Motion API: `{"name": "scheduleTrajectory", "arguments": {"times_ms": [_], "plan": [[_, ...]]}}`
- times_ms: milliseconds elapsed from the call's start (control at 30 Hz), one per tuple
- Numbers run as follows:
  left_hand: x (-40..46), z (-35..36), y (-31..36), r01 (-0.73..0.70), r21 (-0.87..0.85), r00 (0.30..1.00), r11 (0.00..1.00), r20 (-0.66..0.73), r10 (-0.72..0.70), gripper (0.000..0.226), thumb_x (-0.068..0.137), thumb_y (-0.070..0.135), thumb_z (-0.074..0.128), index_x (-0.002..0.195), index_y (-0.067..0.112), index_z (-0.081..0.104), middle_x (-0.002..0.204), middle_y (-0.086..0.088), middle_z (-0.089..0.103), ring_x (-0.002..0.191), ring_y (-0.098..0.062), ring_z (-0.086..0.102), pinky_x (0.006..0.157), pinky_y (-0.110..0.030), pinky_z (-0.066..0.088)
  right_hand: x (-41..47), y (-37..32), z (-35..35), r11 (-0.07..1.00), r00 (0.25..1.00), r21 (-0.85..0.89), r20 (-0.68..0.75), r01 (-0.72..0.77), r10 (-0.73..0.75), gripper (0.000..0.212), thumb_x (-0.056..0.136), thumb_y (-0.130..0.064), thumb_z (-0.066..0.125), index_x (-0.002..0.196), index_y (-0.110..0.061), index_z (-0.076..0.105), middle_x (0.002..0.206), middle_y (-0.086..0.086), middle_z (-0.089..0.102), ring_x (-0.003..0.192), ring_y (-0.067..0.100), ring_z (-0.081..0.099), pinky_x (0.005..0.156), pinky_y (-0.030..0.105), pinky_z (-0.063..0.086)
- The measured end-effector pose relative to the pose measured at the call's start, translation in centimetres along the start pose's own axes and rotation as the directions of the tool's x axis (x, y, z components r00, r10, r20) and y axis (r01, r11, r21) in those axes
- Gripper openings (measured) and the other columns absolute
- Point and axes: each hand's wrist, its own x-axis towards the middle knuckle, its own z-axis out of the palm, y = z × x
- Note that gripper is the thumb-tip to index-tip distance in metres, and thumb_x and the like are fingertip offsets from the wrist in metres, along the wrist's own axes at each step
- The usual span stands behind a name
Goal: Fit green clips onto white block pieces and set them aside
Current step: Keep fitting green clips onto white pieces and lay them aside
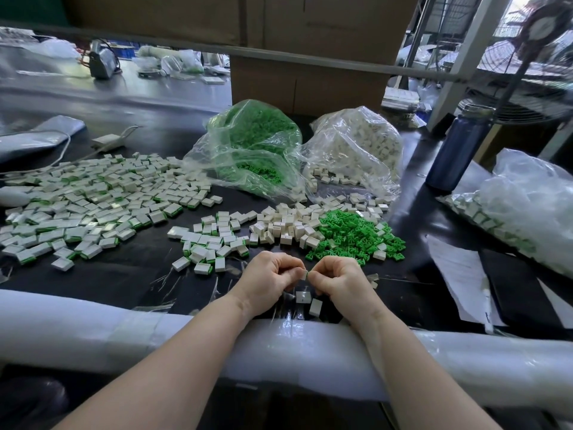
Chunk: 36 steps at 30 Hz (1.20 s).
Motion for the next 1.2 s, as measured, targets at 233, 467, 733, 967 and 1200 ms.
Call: {"name": "scheduleTrajectory", "arguments": {"times_ms": [233,467,733,967,1200], "plan": [[0.02,0.02,-0.22,-0.010,0.057,1.000,0.998,0.027,0.008,0.009,0.087,0.011,0.062,0.090,0.014,0.070,0.077,0.005,0.065,0.071,-0.004,0.057,0.073,-0.016,0.048,0.01,-0.05,-0.07,1.000,0.999,-0.018,0.047,0.021,-0.020,0.021,0.083,-0.008,0.066,0.064,-0.011,0.059,0.053,-0.003,0.054,0.050,0.008,0.046,0.052,0.019,0.038],[-0.02,0.30,0.14,-0.037,-0.088,0.997,0.995,-0.064,0.031,0.012,0.089,0.012,0.059,0.095,0.020,0.067,0.082,-0.001,0.068,0.074,-0.009,0.062,0.072,-0.022,0.052,0.04,-0.05,0.00,0.978,0.996,0.202,-0.082,0.051,-0.035,0.005,0.082,-0.007,0.068,0.079,-0.006,0.064,0.060,0.000,0.061,0.053,0.008,0.054,0.050,0.020,0.046],[0.03,0.69,-0.19,-0.093,0.054,0.988,0.994,-0.115,0.099,0.017,0.082,0.009,0.068,0.094,0.021,0.064,0.088,0.002,0.065,0.083,-0.018,0.062,0.083,-0.029,0.052,-0.15,0.04,-0.29,0.953,0.995,0.301,-0.095,0.040,-0.012,0.007,0.082,0.000,0.066,0.079,-0.006,0.066,0.061,0.001,0.066,0.053,0.006,0.060,0.049,0.018,0.050],[0.12,0.38,-0.25,-0.038,0.036,0.997,0.999,-0.062,0.041,0.010,0.089,0.021,0.060,0.090,0.017,0.069,0.074,0.007,0.065,0.070,-0.006,0.059,0.074,-0.023,0.050,0.05,0.35,0.08,0.979,0.992,0.199,-0.127,0.038,-0.012,0.014,0.086,-0.005,0.064,0.072,-0.008,0.065,0.055,0.000,0.060,0.049,0.007,0.054,0.048,0.019,0.050],[0.15,0.33,-0.19,0.000,0.085,0.999,0.996,-0.043,0.004,0.010,0.091,0.020,0.058,0.087,0.019,0.068,0.069,0.013,0.060,0.066,-0.002,0.053,0.071,-0.021,0.045,0.06,0.06,0.46,0.994,0.995,0.104,-0.099,0.025,-0.014,0.015,0.087,-0.006,0.062,0.073,-0.009,0.063,0.059,0.003,0.059,0.052,0.012,0.052,0.048,0.020,0.047]]}}
